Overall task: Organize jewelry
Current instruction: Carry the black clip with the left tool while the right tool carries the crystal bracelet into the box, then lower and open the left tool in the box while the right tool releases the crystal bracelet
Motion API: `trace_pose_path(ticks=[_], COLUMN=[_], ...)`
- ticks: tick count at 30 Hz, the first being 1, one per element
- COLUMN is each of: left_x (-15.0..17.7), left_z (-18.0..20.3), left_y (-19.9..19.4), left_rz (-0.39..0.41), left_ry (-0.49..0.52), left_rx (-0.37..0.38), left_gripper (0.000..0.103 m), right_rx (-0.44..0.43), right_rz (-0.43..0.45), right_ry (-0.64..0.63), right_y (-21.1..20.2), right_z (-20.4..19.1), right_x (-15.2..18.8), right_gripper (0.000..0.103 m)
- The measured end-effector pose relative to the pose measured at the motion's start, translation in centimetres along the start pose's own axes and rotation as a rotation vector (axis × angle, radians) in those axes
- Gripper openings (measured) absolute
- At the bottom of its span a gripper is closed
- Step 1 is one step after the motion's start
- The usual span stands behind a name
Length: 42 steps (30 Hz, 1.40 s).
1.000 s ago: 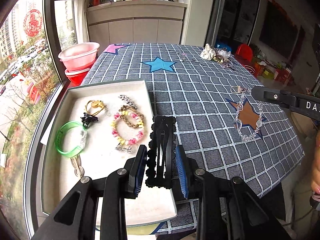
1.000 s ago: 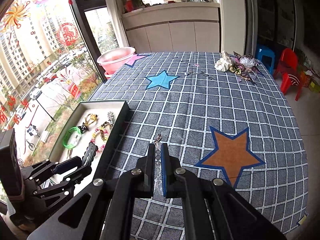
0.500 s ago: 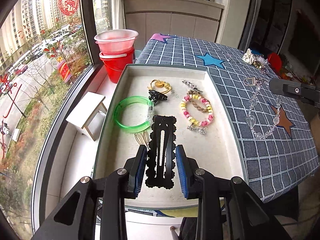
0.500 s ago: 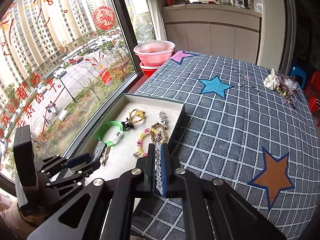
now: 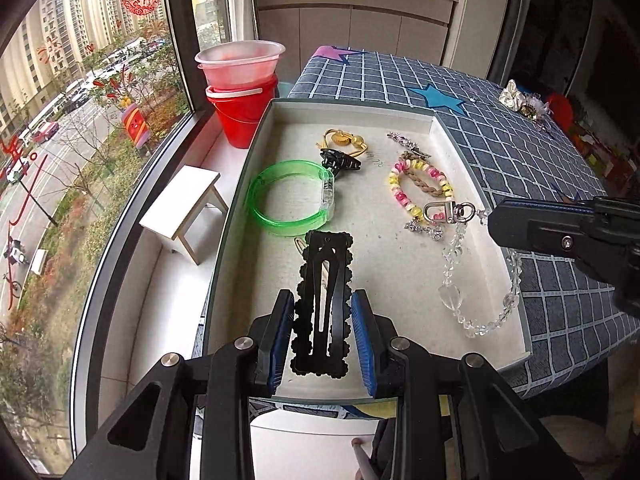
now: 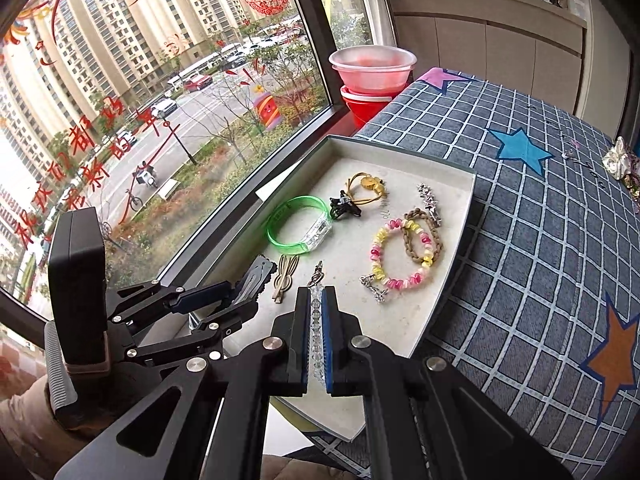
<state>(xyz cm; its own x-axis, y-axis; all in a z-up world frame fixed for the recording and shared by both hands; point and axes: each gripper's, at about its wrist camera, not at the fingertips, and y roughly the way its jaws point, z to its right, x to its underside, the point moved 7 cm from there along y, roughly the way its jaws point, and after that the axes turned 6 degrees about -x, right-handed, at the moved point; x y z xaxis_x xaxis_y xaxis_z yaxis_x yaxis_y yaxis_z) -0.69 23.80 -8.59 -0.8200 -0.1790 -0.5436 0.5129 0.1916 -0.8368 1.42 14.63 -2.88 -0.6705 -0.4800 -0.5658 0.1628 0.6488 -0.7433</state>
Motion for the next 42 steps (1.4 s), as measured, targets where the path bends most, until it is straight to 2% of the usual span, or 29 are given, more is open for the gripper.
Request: trace_pose_path(ticks=[4,16,34,42], left_x=[0.0,0.2,-0.5,-0.7], left_z=[0.3,0.9,3.0,3.1], left_y=[0.8,2.6,3.5,3.6], left_rz=[-0.017,-0.051,-0.066,-0.071], left_ry=[-0.002,0.008,0.085,0.075], left_rx=[0.005,-0.012,-0.015,-0.02], left_gripper=[0.038,0.038,0.038,0.038], right_rx=[-0.015,0.051,0.131,0.158], right_rz=[-0.041,-0.085,-0.118,-0.127], right_ry=[0.029,0.097,0.051,0.006], right_y=[1.9,4.7,6.6,6.8], right_z=[0.8,4.9,5.7,5.4], right_x=[0.5,1.1,1.5,1.8], right_gripper=[0.005,0.005,0.005,0.005])
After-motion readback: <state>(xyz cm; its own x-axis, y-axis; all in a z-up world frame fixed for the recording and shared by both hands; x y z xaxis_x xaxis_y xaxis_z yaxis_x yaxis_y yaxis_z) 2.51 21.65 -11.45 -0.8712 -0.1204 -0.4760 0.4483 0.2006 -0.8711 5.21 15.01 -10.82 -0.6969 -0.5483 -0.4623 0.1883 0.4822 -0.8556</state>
